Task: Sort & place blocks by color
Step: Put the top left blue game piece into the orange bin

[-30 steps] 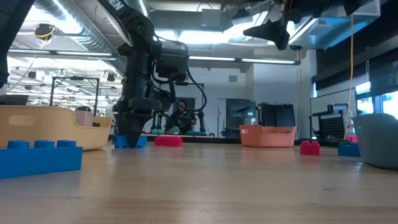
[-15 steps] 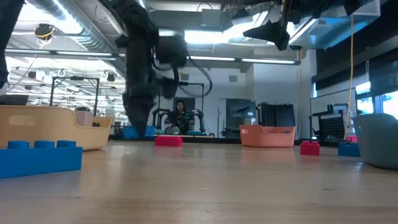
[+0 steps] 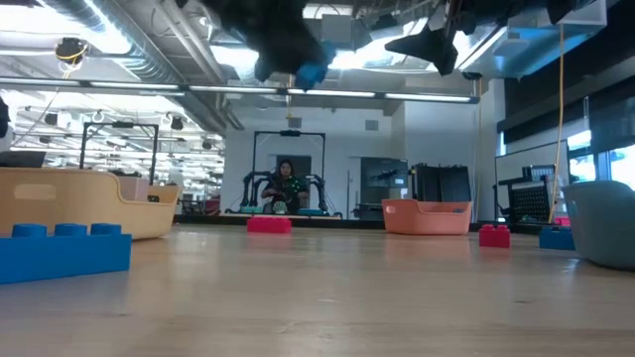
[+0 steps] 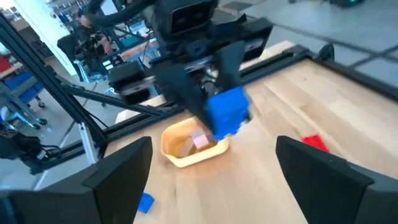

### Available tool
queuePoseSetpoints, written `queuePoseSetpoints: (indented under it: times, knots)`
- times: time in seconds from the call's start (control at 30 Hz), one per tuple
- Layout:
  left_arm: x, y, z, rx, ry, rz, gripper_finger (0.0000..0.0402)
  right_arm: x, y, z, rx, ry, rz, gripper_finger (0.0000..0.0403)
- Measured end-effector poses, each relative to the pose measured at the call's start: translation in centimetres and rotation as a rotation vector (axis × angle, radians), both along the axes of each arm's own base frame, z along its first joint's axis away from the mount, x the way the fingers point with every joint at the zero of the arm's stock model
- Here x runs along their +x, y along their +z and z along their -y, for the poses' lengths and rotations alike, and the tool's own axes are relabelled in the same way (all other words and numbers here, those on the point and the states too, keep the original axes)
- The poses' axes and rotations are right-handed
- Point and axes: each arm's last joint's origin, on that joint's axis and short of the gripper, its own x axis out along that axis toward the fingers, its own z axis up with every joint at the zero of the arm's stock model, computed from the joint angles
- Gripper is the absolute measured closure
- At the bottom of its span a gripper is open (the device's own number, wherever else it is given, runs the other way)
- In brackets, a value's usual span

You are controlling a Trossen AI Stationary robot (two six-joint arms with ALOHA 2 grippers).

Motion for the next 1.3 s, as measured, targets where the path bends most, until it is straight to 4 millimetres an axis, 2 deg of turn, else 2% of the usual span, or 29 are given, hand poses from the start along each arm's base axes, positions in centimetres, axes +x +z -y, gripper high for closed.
queuePoseSetpoints:
  times: [0.1,0.23,0.4,0.6,1.1,1.3]
  knots:
    - [0.8,-0.3,1.5,0.006,-0.049,0.027,0.0274,0.4,-0.4,0.0,-0.087,0.029,-0.018,0.0057]
    - [1.7,-1.2,3.0,0.023,-0.063,0.021,0.0274,1.1,-1.0,-0.1,-0.120,0.063,-0.030,0.0057]
    - [2.9,-2.9,3.9,0.038,-0.092,-0.004,0.0274,2.3,-2.4,-0.2,-0.159,0.110,-0.073,0.0057]
    - [3.9,-4.6,4.2,0.000,-0.090,-0.031,0.0274,3.3,-3.3,-0.4,-0.136,0.153,-0.070,0.0057]
    - [4.1,-4.6,4.3,-0.015,-0.118,-0.011,0.0274,5.0,-5.8,-1.4,-0.134,0.218,-0.126,0.0090]
    - [4.1,-4.6,4.3,-0.005,-0.124,-0.019,0.0274,5.3,-5.8,-1.4,-0.136,0.218,-0.100,0.0096]
